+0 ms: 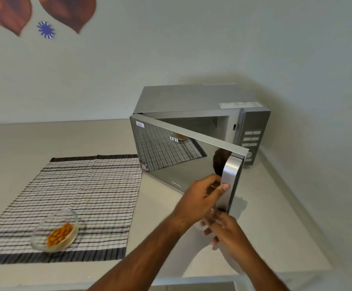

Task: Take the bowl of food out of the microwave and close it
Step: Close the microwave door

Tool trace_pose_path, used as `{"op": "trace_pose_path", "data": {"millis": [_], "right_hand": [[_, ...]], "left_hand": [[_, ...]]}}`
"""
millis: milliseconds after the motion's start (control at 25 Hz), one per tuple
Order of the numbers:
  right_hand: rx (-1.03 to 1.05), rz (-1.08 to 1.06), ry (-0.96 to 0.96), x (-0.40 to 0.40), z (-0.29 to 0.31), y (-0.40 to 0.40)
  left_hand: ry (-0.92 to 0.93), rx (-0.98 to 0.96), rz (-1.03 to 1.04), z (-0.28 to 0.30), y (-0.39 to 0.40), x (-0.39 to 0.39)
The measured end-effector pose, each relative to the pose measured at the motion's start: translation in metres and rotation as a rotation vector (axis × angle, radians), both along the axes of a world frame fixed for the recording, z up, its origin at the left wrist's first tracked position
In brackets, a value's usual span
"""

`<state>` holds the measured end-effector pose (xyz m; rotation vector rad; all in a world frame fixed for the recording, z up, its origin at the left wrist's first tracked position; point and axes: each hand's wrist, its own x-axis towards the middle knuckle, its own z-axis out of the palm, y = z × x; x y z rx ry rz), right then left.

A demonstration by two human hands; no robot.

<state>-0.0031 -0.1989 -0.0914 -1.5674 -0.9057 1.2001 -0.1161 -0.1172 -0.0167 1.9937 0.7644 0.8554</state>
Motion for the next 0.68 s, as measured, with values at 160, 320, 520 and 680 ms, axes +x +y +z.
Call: {"op": "trace_pose_path", "data": {"millis": [160,320,520,680], "right_hand": [[0.001,-0.16,-0.141,0.058,0.001,0.004],[0.109,-0.179,-0.263,0.095,0.007,0.031],[0.184,-0.131,-0.291,0.127,0.01,0.079],[0.076,-0.135,-0.202,0.145,0.015,0.117]], "left_hand": [[0.035,0.002,0.068,0.003,0.017,0.039],[0.079,0.013,0.118,0.009,0.04,0.074],[0.141,0.012,0.181,0.019,0.075,0.111],[0.151,0.01,0.18,0.024,0.104,0.131]]}}
